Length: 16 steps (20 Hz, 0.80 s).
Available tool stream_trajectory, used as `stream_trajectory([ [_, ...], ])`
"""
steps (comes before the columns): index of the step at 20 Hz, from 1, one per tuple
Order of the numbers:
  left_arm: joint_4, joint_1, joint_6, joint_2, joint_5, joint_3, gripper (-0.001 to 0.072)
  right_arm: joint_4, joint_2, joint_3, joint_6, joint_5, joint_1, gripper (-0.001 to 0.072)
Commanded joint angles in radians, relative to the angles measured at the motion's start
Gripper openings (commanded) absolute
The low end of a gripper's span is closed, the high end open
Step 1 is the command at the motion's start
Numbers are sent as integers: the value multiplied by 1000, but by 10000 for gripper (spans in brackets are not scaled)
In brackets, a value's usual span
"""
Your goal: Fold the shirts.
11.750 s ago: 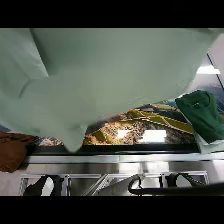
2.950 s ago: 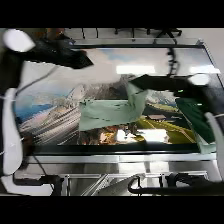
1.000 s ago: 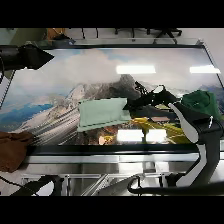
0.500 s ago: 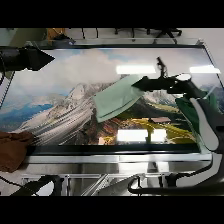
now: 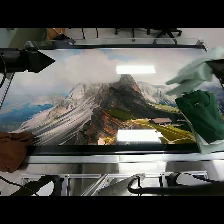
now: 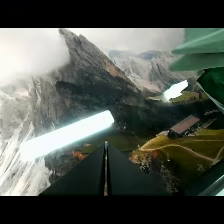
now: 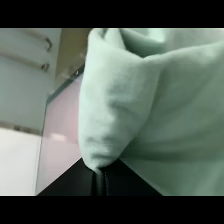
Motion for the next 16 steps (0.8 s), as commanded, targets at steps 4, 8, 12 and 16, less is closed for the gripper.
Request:
stream_trajectory([
  [4,-6,0,1,0,-18,-49,17,-290,87,1,224,197,-249,12],
  [8,-8,-1,12,1,-6,-142,16,-574,123,1,365,281,-290,12],
  [12,-10,-1,31,1,-1,-201,16,-1011,126,-65,521,498,-290,13],
  [16,-10,-1,55,1,-6,-217,16,-1156,137,-269,524,442,-290,14],
])
